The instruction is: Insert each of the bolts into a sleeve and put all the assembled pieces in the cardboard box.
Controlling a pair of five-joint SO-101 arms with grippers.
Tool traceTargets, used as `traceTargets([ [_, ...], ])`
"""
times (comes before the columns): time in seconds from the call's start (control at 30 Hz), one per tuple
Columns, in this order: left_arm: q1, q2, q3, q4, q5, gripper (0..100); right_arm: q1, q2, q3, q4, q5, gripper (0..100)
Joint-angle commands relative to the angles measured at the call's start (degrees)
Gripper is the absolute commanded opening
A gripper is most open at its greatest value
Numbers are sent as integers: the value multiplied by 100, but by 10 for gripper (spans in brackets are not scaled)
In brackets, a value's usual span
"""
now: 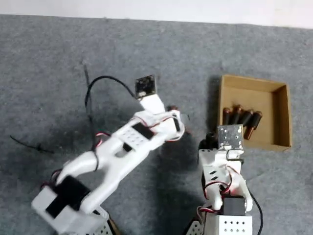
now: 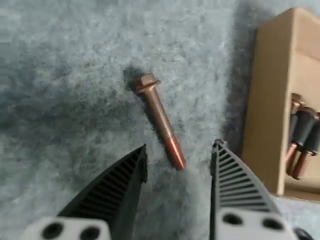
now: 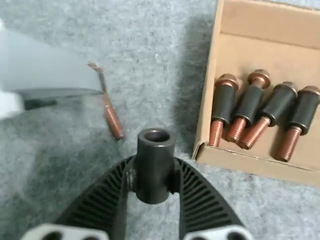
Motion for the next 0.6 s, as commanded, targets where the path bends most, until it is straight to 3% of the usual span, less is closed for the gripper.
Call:
traceTargets([
  [0.0, -4, 347, -558, -114, 325, 203, 101, -4, -57, 22, 18, 5],
  [0.37, -4, 1736, -1420, -97, 334, 200, 101, -4, -48, 13, 18, 5],
  [0.57, 4, 1930, -2167, 1196, 352, 200, 101, -4, -48, -4, 18, 5],
])
